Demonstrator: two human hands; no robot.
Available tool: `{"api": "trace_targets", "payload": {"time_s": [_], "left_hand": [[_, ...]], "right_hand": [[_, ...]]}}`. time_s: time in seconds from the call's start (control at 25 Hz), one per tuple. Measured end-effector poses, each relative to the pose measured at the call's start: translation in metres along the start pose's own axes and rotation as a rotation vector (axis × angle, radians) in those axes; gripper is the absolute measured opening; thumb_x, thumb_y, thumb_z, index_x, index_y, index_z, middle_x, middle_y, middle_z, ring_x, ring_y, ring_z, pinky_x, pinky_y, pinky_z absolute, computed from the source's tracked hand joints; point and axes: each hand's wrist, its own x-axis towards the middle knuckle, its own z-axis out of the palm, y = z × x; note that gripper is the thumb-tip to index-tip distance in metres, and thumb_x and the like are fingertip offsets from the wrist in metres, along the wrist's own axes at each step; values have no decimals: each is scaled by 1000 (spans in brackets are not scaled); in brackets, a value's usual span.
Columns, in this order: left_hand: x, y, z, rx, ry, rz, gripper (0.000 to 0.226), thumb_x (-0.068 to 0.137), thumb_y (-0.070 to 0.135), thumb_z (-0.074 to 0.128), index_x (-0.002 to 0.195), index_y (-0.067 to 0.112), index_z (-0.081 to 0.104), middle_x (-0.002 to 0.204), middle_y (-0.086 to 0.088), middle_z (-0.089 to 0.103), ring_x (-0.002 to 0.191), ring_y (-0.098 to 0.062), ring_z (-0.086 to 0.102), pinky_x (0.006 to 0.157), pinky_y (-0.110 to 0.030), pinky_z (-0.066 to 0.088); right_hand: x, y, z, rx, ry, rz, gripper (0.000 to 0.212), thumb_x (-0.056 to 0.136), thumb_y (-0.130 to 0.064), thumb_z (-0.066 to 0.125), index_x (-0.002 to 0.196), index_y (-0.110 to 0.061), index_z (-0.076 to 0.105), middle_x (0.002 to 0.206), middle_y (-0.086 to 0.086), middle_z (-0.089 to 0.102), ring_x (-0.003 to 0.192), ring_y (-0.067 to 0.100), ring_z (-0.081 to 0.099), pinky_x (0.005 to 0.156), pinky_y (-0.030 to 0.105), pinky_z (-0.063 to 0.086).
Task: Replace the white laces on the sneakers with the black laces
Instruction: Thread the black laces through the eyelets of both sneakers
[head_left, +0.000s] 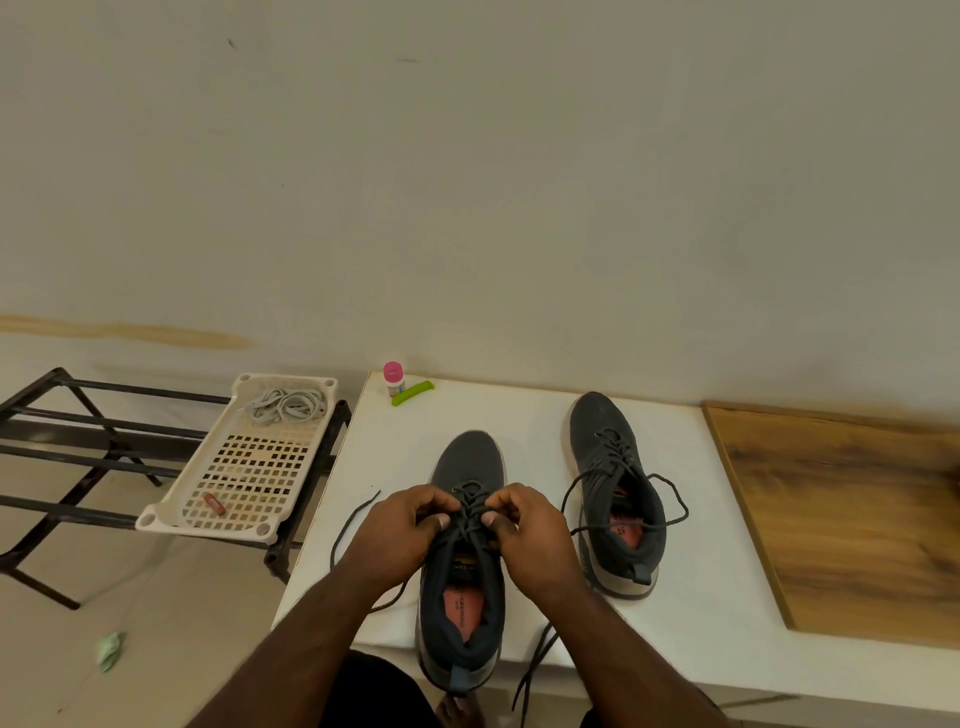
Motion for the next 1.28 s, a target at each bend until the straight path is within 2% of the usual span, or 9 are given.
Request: {"api": "trace_targets", "payload": {"time_s": [0.08, 0.16, 0.36, 0.56, 0.68, 0.8, 0.96, 1.12, 1.28], "left_hand": [[-3, 2, -3, -2, -7, 9, 22, 93, 13, 62, 98, 32, 72, 96, 17, 71, 92, 7, 62, 73, -5, 43], [-6, 5, -2, 57, 1, 40, 22, 92, 14, 63, 94, 34, 72, 94, 19, 69, 92, 6, 60, 72, -4, 40], [-6, 12, 2, 195, -5, 176, 28, 95, 12, 53, 85, 38, 51, 94, 13, 53, 89, 1, 50, 70, -8, 34], [-10, 5, -1, 9, 59, 93, 20, 99, 13, 49, 91, 30, 55, 94, 10, 60, 88, -11, 59, 76, -25, 52], [-10, 5, -3, 63, 24, 83, 20, 96, 15, 57, 91, 34, 62, 96, 15, 63, 93, -3, 59, 77, -14, 45], [-8, 10, 0, 30, 54, 56, 18, 96, 15, 57, 89, 30, 64, 90, 14, 67, 85, 3, 60, 67, -6, 42], [-12, 6, -3, -56, 54, 4, 15, 96, 18, 60, 100, 32, 64, 94, 12, 68, 88, -2, 63, 73, -11, 45], [-19, -4, -11, 41, -62, -23, 12, 95, 22, 61, 100, 32, 66, 95, 14, 69, 94, -3, 63, 83, -24, 51], [-22, -2, -9, 238, -64, -24, 12, 99, 22, 52, 90, 24, 60, 84, 5, 64, 78, -8, 58, 66, -20, 43]], "right_hand": [[-4, 4, -2, 74, 3, 45, 17, 91, -15, 64, 87, -31, 58, 89, -7, 65, 86, 11, 65, 79, 38, 59], [-6, 4, -4, 62, 11, 54, 19, 90, -13, 64, 85, -30, 56, 87, -6, 65, 84, 12, 64, 78, 39, 59], [-5, -2, -5, 8, -24, 34, 22, 91, -11, 59, 87, -32, 56, 89, -9, 63, 85, 9, 61, 79, 30, 56], [-5, -4, -6, 16, -44, 35, 18, 92, -7, 58, 90, -25, 58, 93, -9, 63, 88, 9, 60, 78, 23, 53], [-5, -5, -6, 24, -43, 25, 17, 90, -7, 60, 91, -24, 59, 93, -9, 63, 88, 8, 60, 75, 18, 49], [-5, -5, -6, 25, -57, 26, 17, 90, -8, 61, 90, -26, 59, 94, -10, 63, 90, 8, 60, 78, 20, 51], [-10, -7, -15, 27, -97, 17, 12, 89, -16, 64, 92, -27, 63, 99, -11, 62, 95, 7, 59, 84, 25, 52], [-20, -10, -29, -120, -237, -23, 15, 94, -24, 63, 107, -24, 70, 104, -9, 67, 95, 5, 60, 78, 15, 46], [-19, -11, -30, -248, -240, 34, 14, 98, -19, 61, 107, -20, 71, 105, -3, 71, 90, 7, 61, 76, 15, 45]]}}
